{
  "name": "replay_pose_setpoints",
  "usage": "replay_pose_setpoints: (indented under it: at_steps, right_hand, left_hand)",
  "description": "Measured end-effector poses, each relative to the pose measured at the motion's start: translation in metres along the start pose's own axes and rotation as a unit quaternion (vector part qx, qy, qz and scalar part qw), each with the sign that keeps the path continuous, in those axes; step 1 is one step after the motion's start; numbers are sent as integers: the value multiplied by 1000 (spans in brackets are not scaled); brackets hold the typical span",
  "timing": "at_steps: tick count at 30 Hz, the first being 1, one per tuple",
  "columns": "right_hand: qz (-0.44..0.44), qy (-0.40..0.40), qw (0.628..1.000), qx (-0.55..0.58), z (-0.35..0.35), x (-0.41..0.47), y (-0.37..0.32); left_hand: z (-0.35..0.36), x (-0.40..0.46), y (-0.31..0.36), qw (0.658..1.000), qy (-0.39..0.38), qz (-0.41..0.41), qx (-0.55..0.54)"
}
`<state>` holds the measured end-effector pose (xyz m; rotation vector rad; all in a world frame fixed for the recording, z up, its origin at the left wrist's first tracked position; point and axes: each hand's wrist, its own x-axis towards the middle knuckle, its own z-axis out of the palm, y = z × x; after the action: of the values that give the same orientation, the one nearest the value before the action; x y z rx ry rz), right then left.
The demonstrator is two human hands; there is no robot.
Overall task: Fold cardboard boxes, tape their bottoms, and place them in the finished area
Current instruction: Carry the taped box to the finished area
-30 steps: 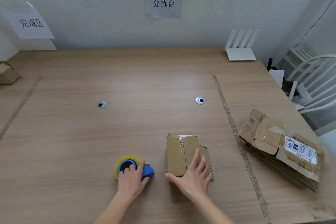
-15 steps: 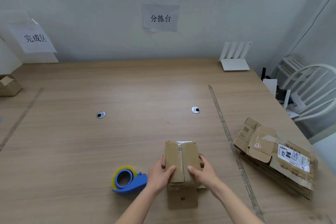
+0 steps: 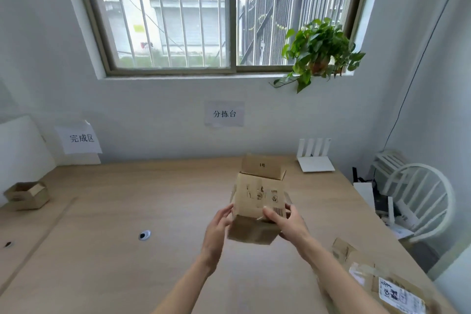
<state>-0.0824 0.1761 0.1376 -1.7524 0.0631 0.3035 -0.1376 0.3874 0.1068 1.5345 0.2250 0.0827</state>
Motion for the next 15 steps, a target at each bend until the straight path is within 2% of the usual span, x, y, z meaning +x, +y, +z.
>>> replay_pose_setpoints:
  at_steps: [5,8,12,15]
  right_hand:
    - [-78,-53,995,17,-37,-15,-42]
    - [-112,-79,990,26,-64,-20,-59]
    - [-151,-121,981,-9,-96,-30,-73]
    - [-219,-118,968,-42,-105,-37,-87]
  left_hand:
    - [18,1,62,996,70,51,-15]
    - [28,2,86,997,48,59,-17]
    - [38,3,106,1000,-13,18,-8]
    - [46,2,106,998,-11,62,13]
